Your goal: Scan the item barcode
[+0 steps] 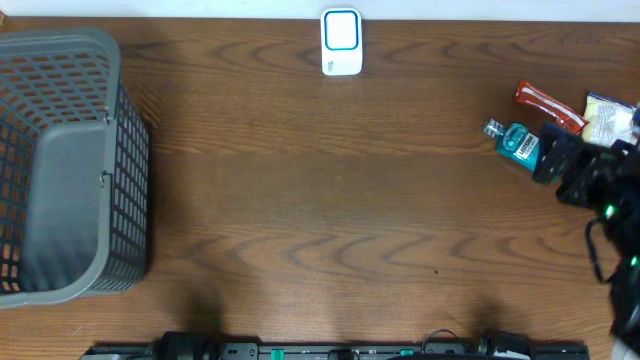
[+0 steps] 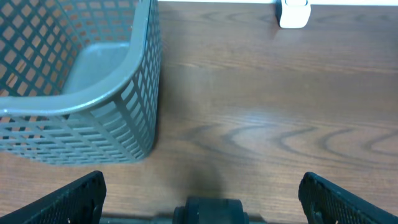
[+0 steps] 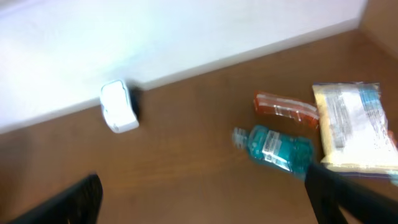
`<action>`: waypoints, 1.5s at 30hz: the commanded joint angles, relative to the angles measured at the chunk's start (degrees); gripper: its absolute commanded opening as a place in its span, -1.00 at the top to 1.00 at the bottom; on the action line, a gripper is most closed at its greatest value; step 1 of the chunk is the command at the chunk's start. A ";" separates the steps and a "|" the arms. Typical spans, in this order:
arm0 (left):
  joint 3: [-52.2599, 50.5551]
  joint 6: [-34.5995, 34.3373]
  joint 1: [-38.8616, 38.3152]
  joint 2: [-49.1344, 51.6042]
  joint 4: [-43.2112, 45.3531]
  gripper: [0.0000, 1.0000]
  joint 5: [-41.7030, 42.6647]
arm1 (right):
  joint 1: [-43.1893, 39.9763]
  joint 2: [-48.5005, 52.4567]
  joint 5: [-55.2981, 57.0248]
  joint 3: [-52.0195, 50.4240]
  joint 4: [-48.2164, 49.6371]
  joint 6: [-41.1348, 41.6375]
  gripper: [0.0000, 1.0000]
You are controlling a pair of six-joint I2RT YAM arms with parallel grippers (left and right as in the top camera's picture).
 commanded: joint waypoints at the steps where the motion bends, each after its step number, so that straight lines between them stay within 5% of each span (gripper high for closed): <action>1: -0.07 -0.04 0.28 0.22 -4.35 -0.99 -0.33 | 1.11 -8.92 -1.16 -8.17 4.94 -0.42 -0.98; 20: -0.07 -0.04 0.28 0.22 -4.35 -0.99 -0.33 | 8.44 -41.42 1.92 -57.46 45.18 -0.44 -0.98; 25: -0.07 -0.04 0.28 0.22 -4.35 -0.98 -0.33 | 8.85 -50.75 2.97 -66.58 46.90 -0.42 -0.99; 35: -0.07 -0.04 0.28 0.20 -4.35 -0.99 -0.33 | 8.74 -50.80 4.70 -78.03 49.31 -0.42 -0.98; 45: -0.07 -0.04 0.28 0.22 -4.35 -0.98 -0.33 | 8.83 -50.80 5.33 -78.53 49.40 -0.44 -0.97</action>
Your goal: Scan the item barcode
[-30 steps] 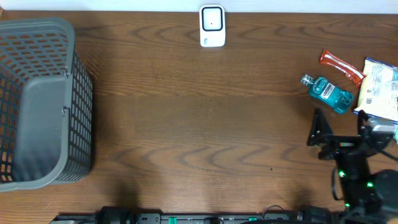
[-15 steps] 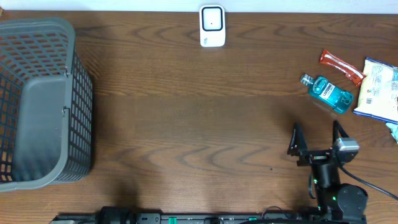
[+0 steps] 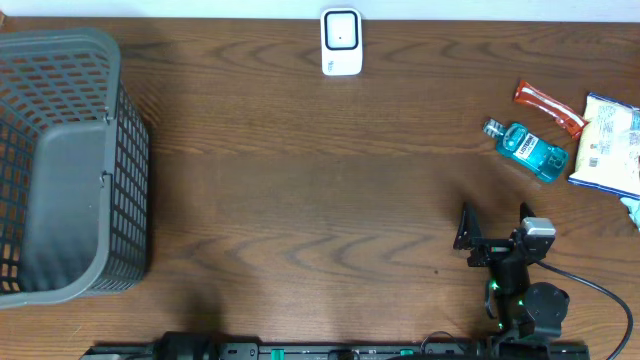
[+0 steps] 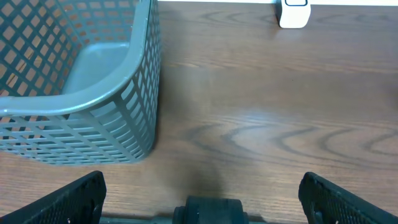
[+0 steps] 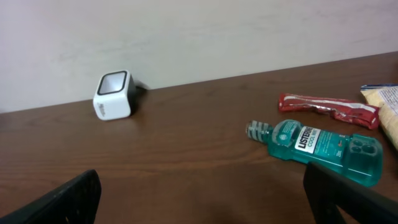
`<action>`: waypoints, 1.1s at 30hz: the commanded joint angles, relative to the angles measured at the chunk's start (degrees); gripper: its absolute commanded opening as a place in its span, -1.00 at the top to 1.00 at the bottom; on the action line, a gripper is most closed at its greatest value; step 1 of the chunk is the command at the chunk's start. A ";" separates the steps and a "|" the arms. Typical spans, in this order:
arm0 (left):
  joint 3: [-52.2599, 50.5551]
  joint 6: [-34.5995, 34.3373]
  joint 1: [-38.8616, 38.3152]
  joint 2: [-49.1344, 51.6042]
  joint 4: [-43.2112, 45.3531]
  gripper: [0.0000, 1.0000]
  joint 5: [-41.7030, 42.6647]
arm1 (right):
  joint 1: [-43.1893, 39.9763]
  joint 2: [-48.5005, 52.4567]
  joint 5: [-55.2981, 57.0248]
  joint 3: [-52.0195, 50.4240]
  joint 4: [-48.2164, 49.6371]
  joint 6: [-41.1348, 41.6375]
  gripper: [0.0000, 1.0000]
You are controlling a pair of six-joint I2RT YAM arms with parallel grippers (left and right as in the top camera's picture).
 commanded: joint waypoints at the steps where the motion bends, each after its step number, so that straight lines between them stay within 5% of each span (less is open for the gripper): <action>1: -0.07 -0.07 0.28 0.22 -4.35 -0.98 -0.33 | 0.35 -0.55 0.90 -0.24 -0.02 -0.46 -0.99; 24: -0.07 -0.07 0.28 0.22 -4.33 -0.99 -0.31 | 0.35 -0.55 0.90 -0.24 -0.04 -0.46 -0.99; 33: -6.05 -0.09 -1.31 0.17 13.64 -0.99 4.46 | 0.35 -0.55 0.90 -0.24 -0.04 -0.46 -0.99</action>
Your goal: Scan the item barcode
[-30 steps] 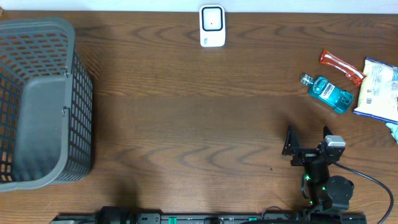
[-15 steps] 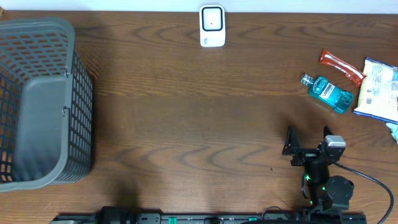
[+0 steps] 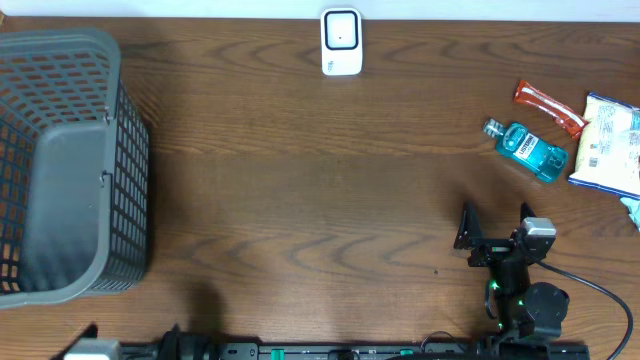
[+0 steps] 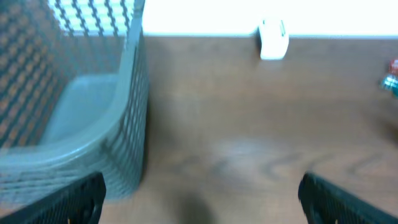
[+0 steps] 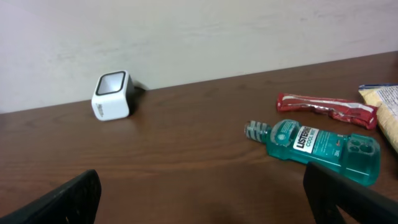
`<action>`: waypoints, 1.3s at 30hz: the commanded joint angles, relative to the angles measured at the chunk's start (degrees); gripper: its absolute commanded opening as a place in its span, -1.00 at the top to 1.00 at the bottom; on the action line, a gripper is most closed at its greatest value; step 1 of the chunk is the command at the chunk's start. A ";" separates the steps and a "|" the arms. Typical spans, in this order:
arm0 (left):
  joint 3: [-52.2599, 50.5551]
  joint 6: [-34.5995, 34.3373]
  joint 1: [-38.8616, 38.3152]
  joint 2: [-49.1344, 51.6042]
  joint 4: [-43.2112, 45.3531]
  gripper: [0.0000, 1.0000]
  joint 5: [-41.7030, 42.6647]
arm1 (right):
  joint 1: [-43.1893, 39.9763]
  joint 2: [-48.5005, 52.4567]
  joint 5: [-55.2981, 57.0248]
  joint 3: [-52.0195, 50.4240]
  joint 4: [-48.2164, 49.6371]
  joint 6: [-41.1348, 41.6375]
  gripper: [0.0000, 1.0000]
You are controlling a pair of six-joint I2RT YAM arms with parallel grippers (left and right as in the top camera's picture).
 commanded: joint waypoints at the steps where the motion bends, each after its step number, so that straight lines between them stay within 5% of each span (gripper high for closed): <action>1: -3.98 -0.04 -0.07 0.17 4.09 -0.98 1.81 | 0.33 -0.55 0.48 -0.24 -0.02 -0.46 -0.98; 12: -34.29 0.20 0.13 -9.29 39.85 -0.99 3.80 | 0.35 -0.55 0.48 -0.24 0.00 -0.46 -0.99; 22: -58.42 0.22 1.05 -14.86 57.92 -0.99 7.67 | 0.35 -0.55 0.48 -0.24 -0.02 -0.46 -0.99; 39: -73.20 4.72 1.05 -14.86 68.37 -0.99 7.58 | 0.35 -0.55 0.48 -0.24 -0.02 -0.46 -0.99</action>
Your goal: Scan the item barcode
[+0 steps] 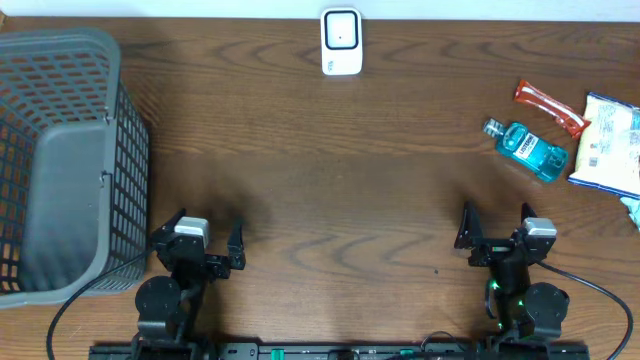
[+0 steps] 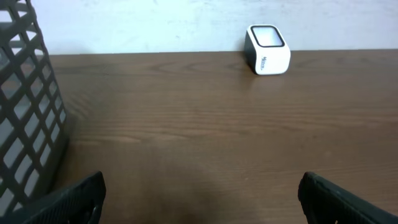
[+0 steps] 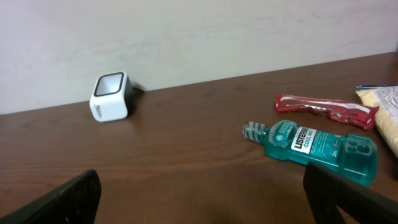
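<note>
The white scanner [image 1: 341, 42] stands at the far edge of the table, and both wrist views also catch the scanner [image 2: 268, 48] [image 3: 111, 96]. A teal mouthwash bottle [image 1: 527, 149] [image 3: 314, 149] lies on its side at the far right. Beside it lie a red packet [image 1: 547, 107] [image 3: 326, 107] and a yellow-white bag [image 1: 610, 141] [image 3: 380, 107]. My left gripper [image 1: 197, 238] [image 2: 201, 196] sits low at the front left, open and empty. My right gripper [image 1: 497, 232] [image 3: 202, 196] sits low at the front right, open and empty, well short of the bottle.
A large grey mesh basket [image 1: 128, 170] fills the left end of the table. Its wall [image 2: 28, 118] stands close on the left of my left gripper. The arm bases and cables run along the front edge.
My left arm now shows in the overhead view at the front left, low over the table. Its camera looks level across the wood at the scanner. The right arm and the items have not moved.
At first my right gripper hung open over the mouthwash bottle and bag, and the left arm was out of the overhead view. Then the right gripper was at the front right with the items left lying. Then the left wrist view blurred, and now the left gripper rests front left.
</note>
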`<action>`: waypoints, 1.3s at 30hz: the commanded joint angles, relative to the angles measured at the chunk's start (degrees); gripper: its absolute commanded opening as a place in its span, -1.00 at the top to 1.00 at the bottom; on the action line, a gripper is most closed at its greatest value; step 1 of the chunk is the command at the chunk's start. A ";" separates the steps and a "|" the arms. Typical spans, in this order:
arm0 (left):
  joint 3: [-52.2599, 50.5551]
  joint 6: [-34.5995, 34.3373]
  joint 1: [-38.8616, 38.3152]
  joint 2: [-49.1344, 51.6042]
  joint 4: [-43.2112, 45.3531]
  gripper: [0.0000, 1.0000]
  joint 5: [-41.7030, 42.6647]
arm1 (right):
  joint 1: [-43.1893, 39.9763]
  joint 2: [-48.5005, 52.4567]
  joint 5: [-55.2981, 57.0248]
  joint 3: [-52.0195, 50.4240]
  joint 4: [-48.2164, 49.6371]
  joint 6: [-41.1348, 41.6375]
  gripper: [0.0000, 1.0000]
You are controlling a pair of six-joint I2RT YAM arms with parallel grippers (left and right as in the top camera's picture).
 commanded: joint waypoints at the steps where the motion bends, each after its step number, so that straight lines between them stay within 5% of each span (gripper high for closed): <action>1: -1.51 3.72 0.28 -0.55 -0.07 -0.99 0.68 | 0.35 -0.37 0.17 -0.13 -0.11 -0.46 -0.99; 8: -5.25 6.10 0.28 -0.57 12.04 -0.99 -1.05 | 0.33 -0.35 0.17 -0.13 -0.11 -0.46 -0.99; 39: -5.25 3.48 0.24 -0.39 8.90 -0.99 -2.27 | 0.35 -0.37 0.17 -0.13 -0.09 -0.46 -0.98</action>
